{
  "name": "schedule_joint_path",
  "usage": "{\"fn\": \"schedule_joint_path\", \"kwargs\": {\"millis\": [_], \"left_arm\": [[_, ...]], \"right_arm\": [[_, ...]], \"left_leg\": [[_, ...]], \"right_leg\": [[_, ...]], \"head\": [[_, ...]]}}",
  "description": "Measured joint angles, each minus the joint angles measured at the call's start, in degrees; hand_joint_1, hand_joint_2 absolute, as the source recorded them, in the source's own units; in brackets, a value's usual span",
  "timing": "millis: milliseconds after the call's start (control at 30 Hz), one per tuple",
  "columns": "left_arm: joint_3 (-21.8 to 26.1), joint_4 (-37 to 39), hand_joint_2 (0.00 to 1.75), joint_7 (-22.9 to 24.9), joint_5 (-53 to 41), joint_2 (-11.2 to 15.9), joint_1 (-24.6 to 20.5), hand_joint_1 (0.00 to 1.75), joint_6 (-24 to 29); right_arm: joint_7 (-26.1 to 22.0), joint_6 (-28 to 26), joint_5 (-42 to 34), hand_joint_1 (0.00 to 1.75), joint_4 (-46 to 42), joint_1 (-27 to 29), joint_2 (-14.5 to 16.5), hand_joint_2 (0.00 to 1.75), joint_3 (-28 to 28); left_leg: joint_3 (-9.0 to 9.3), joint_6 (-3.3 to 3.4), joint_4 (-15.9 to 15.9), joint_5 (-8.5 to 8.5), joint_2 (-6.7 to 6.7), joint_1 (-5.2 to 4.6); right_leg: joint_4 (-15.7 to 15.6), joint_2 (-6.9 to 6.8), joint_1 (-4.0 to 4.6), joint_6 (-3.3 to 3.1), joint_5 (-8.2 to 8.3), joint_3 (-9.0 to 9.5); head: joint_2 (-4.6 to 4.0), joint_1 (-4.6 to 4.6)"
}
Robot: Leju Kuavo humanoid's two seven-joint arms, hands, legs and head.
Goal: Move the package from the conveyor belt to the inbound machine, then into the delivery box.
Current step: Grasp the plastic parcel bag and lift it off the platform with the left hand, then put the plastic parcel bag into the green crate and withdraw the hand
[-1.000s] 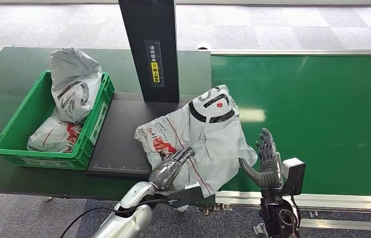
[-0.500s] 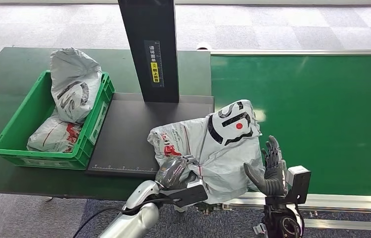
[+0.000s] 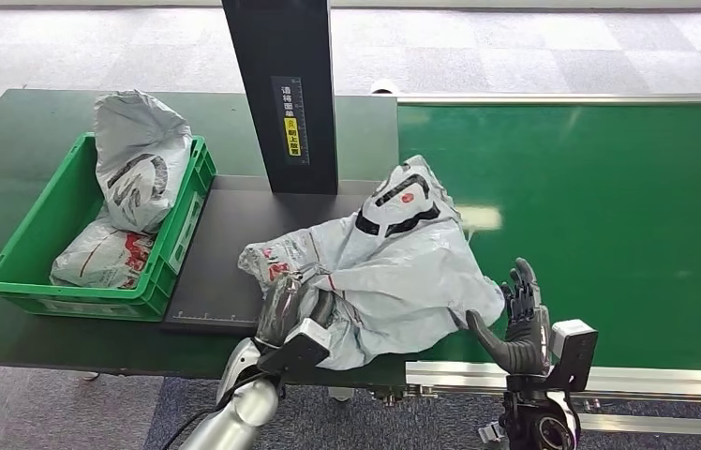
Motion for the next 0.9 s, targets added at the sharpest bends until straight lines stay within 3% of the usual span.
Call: {"fn": "schedule_joint_path", "kwargs": {"millis": [167,433,733,900], "left_arm": [[1.52,-9.10,1.75,-5.58,3.87,1.07,2.47,1.75,8.91],[2.78,-19.36,1.75,-6.46,5.53,3.31,4.17,1.75,17.13],[11.59,-28.53,1.75,-6.60,-2.04,3.25,4.50,1.75,18.10],[20.95,-29.42,1.75,-6.60,-6.83,1.06,2.44,1.72,18.10]], "right_arm": [[-0.29,-0.49,-0.69,0.00,-0.64,1.20,-0.31,1.75,-0.12],[-0.68,-0.94,-1.37,0.00,-1.60,2.20,-0.56,1.75,-0.19],[-0.70,-1.19,-1.61,0.00,-3.56,3.76,-0.57,1.75,-0.26],[-0.57,-1.30,-1.61,0.00,-3.87,4.12,-0.57,1.75,-0.29]], "left_leg": [[-0.01,0.00,0.00,0.00,0.00,0.00],[0.00,0.00,0.00,0.00,0.02,0.00],[0.01,0.00,-0.01,0.00,0.02,0.01],[0.03,0.00,-0.01,0.01,0.03,0.00]], "right_leg": [[0.00,0.00,0.00,0.00,-0.01,0.00],[0.00,0.00,0.00,0.00,0.00,0.01],[0.00,0.01,0.01,-0.03,-0.03,0.02],[0.00,0.02,0.01,-0.04,-0.02,0.02]], "head": [[0.00,-0.01],[0.01,0.00],[0.00,0.01],[0.00,0.01]]}}
